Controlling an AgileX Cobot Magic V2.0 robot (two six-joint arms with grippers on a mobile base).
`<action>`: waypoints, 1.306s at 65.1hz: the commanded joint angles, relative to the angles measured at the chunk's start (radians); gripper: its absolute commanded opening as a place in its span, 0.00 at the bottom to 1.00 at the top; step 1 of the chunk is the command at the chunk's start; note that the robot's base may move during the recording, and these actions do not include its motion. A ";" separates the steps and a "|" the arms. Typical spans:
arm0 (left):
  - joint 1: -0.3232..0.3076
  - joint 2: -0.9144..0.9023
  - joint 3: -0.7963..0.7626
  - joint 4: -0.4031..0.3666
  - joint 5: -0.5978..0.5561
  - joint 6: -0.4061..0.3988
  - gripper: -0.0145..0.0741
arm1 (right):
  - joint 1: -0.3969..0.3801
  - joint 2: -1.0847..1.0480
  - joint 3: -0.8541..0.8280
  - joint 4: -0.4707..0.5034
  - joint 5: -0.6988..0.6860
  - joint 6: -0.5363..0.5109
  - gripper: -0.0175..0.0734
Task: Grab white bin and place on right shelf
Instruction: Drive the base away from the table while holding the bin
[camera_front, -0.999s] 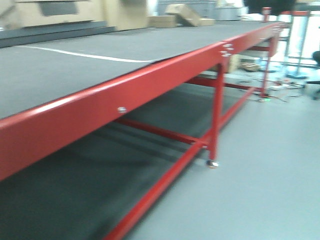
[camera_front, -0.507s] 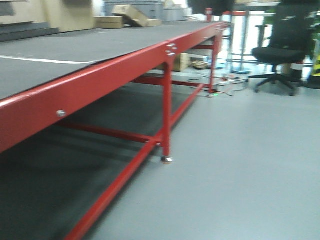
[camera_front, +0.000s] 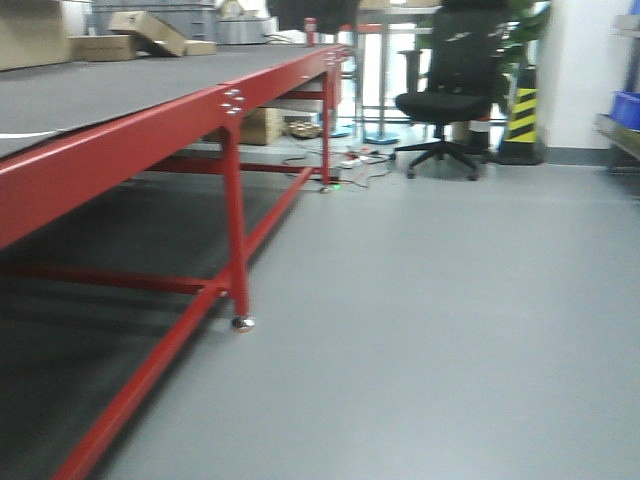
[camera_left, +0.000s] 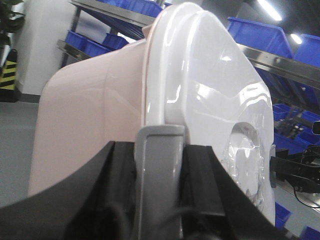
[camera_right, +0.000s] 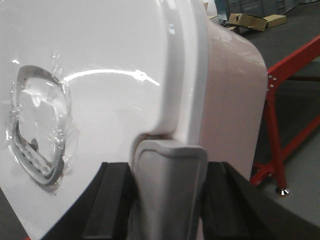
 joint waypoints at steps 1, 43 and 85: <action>-0.051 -0.032 -0.032 -0.013 0.282 0.032 0.02 | 0.041 -0.044 -0.043 0.212 0.295 -0.034 0.32; -0.051 -0.032 -0.032 -0.013 0.282 0.032 0.02 | 0.041 -0.044 -0.043 0.212 0.295 -0.034 0.32; -0.051 -0.032 -0.032 -0.013 0.282 0.032 0.02 | 0.041 -0.044 -0.043 0.212 0.295 -0.034 0.32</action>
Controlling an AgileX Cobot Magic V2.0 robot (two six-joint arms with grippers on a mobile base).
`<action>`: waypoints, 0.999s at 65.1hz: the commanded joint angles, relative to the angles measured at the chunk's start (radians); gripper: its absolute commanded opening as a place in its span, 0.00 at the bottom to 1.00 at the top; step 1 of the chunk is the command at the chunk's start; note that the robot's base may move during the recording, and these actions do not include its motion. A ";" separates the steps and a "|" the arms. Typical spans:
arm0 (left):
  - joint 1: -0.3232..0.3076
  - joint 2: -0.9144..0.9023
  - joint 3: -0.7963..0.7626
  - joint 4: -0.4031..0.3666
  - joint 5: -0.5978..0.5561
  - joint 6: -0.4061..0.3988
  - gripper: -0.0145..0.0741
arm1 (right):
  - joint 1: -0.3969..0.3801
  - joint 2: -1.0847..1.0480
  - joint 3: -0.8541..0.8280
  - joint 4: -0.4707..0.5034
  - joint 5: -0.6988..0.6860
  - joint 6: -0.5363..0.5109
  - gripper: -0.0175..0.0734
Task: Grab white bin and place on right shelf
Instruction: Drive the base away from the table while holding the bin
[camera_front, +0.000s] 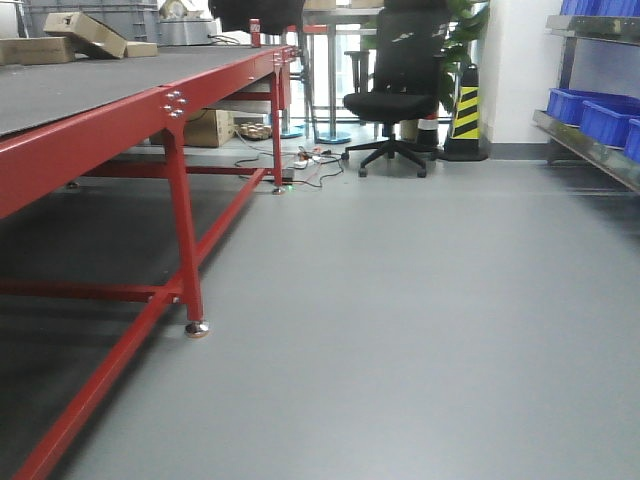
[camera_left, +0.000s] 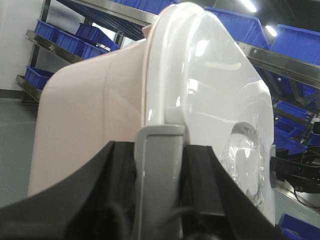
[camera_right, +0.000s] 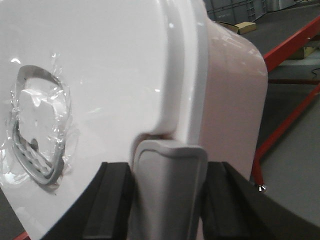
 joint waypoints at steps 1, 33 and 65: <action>-0.051 -0.032 -0.032 -0.013 0.282 0.032 0.02 | 0.041 -0.044 -0.043 0.212 0.295 -0.034 0.32; -0.051 -0.032 -0.032 -0.013 0.282 0.032 0.02 | 0.041 -0.044 -0.043 0.212 0.295 -0.034 0.32; -0.051 -0.032 -0.032 -0.013 0.282 0.032 0.02 | 0.041 -0.044 -0.043 0.212 0.295 -0.034 0.32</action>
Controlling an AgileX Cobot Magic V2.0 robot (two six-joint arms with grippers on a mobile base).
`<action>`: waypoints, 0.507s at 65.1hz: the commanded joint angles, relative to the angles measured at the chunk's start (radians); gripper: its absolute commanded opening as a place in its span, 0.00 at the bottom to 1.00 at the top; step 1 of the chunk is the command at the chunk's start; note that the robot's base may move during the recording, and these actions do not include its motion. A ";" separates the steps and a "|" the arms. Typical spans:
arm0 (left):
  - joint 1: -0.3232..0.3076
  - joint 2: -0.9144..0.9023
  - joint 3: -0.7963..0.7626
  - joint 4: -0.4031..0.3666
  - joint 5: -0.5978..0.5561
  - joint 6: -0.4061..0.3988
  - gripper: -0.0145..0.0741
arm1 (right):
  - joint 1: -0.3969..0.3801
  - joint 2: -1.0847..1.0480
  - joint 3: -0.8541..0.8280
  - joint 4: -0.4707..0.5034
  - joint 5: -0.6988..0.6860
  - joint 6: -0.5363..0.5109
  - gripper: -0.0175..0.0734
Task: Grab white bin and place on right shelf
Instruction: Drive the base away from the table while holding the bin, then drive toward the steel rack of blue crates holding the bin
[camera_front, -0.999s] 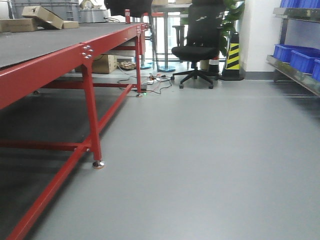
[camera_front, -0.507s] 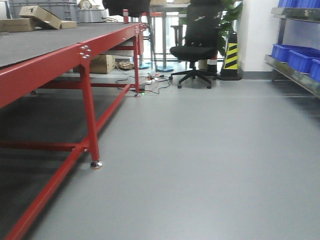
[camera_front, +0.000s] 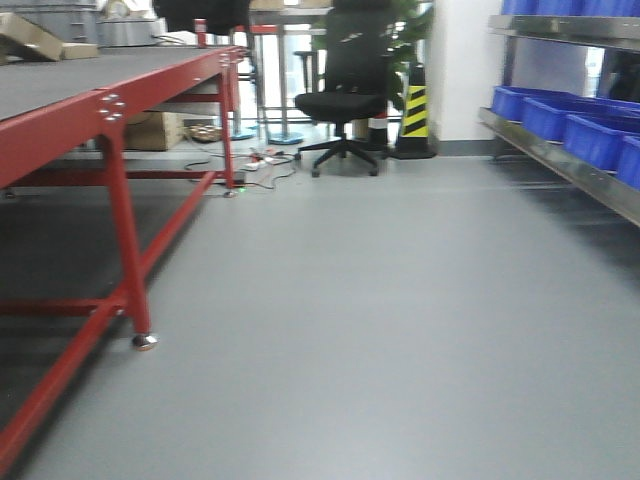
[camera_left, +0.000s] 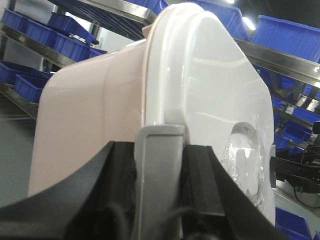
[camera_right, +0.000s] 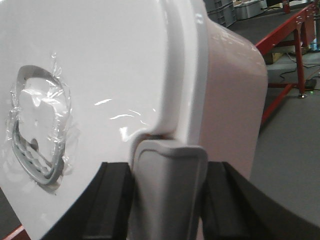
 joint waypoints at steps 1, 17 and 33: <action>-0.051 -0.032 -0.032 -0.013 0.282 0.032 0.02 | 0.041 -0.044 -0.043 0.212 0.295 -0.034 0.32; -0.051 -0.032 -0.032 -0.013 0.282 0.032 0.02 | 0.041 -0.044 -0.043 0.212 0.295 -0.034 0.32; -0.051 -0.032 -0.032 -0.013 0.282 0.032 0.02 | 0.041 -0.044 -0.043 0.212 0.295 -0.034 0.32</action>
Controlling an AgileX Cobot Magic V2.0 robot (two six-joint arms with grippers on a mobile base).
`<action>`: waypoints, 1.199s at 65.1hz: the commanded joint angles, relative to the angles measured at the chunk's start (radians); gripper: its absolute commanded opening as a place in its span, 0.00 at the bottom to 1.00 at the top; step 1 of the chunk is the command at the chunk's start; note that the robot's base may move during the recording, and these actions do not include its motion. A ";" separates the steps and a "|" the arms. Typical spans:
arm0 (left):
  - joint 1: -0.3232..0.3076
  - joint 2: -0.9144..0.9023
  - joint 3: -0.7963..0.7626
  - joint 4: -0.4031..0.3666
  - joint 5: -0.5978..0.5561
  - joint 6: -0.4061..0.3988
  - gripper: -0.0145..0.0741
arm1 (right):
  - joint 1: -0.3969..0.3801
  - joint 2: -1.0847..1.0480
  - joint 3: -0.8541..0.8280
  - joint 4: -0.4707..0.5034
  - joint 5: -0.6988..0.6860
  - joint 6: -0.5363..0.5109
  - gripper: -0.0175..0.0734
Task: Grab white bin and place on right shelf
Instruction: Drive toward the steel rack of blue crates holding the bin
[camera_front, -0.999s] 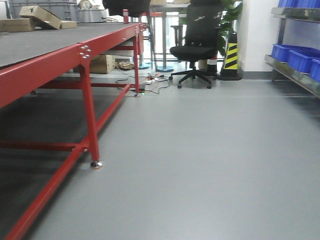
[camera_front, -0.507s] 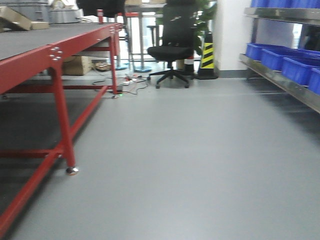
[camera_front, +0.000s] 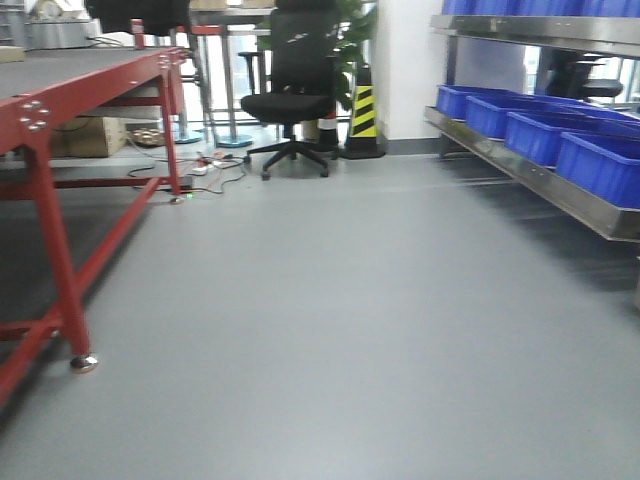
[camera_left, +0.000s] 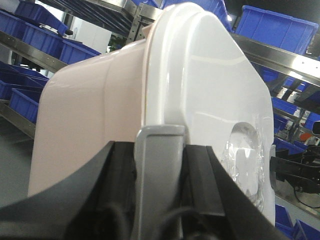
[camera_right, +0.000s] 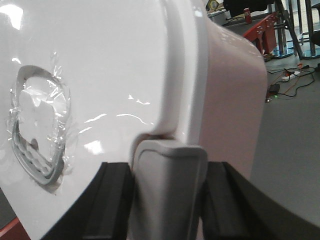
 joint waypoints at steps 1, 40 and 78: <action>-0.051 -0.032 -0.032 -0.013 0.282 0.032 0.02 | 0.041 -0.044 -0.043 0.212 0.295 -0.034 0.32; -0.051 -0.032 -0.032 -0.013 0.282 0.032 0.02 | 0.041 -0.044 -0.043 0.212 0.295 -0.034 0.32; -0.051 -0.032 -0.032 -0.013 0.282 0.032 0.02 | 0.041 -0.044 -0.043 0.212 0.292 -0.034 0.32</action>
